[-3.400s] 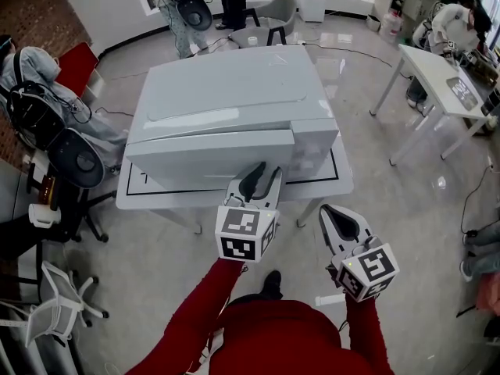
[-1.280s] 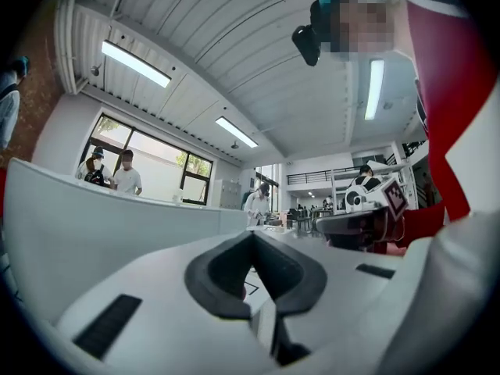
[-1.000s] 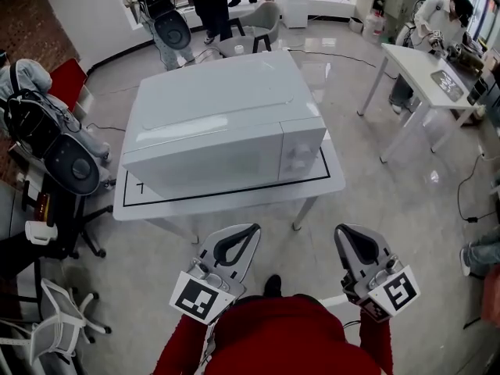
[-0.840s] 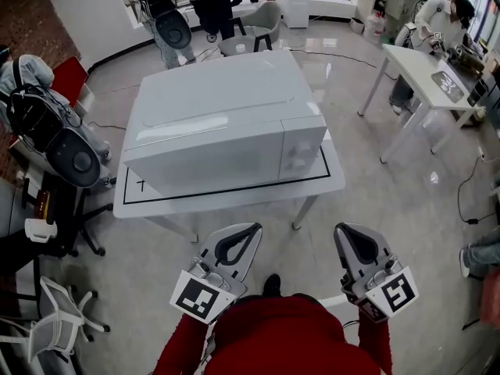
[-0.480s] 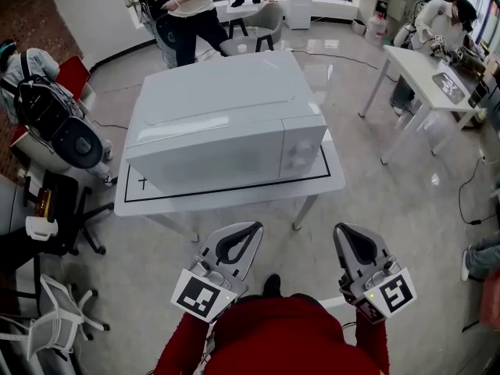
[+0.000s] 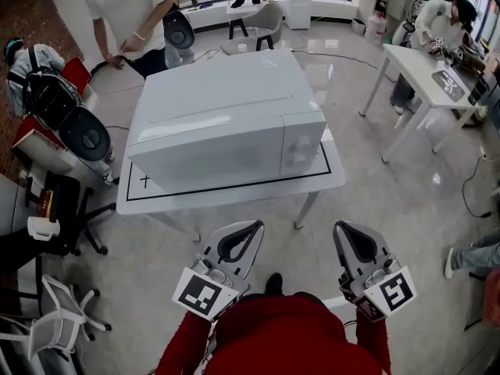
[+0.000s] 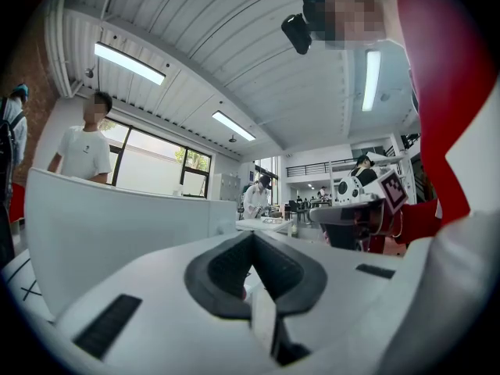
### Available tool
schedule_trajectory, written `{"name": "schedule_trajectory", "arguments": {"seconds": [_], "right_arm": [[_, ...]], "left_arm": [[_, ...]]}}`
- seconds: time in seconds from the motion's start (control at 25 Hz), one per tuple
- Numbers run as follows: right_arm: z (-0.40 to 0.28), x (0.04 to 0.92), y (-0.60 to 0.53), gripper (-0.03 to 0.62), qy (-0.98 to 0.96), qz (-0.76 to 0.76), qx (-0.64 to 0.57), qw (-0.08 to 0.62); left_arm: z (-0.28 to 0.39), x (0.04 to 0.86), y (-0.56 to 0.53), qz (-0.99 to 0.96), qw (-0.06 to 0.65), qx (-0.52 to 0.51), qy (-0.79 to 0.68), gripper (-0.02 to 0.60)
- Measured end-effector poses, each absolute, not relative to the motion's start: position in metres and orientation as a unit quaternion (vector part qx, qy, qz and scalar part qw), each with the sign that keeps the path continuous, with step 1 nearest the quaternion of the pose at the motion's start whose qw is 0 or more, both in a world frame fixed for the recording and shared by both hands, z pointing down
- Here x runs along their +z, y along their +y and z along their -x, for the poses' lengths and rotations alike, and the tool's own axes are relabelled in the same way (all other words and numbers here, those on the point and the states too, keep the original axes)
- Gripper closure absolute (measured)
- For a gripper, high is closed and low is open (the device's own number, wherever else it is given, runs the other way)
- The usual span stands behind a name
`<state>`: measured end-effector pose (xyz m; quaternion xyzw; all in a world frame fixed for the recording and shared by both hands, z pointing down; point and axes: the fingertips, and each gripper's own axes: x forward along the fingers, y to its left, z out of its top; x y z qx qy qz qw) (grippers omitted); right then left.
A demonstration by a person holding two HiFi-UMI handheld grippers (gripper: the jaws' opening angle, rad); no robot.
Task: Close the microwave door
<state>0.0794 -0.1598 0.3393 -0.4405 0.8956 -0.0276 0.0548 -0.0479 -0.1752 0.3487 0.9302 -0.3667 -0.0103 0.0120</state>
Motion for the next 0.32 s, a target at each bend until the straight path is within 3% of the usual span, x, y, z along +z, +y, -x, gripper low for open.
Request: {"name": "schedule_trajectory", "arguments": {"seconds": [0.32], "right_arm": [[-0.0804, 0.3408, -0.1600, 0.582, 0.896, 0.441, -0.030, 0.051]], "left_arm": [[0.0472, 0.3518, -0.1731, -0.929, 0.011, -0.007, -0.370, 0.572]]}}
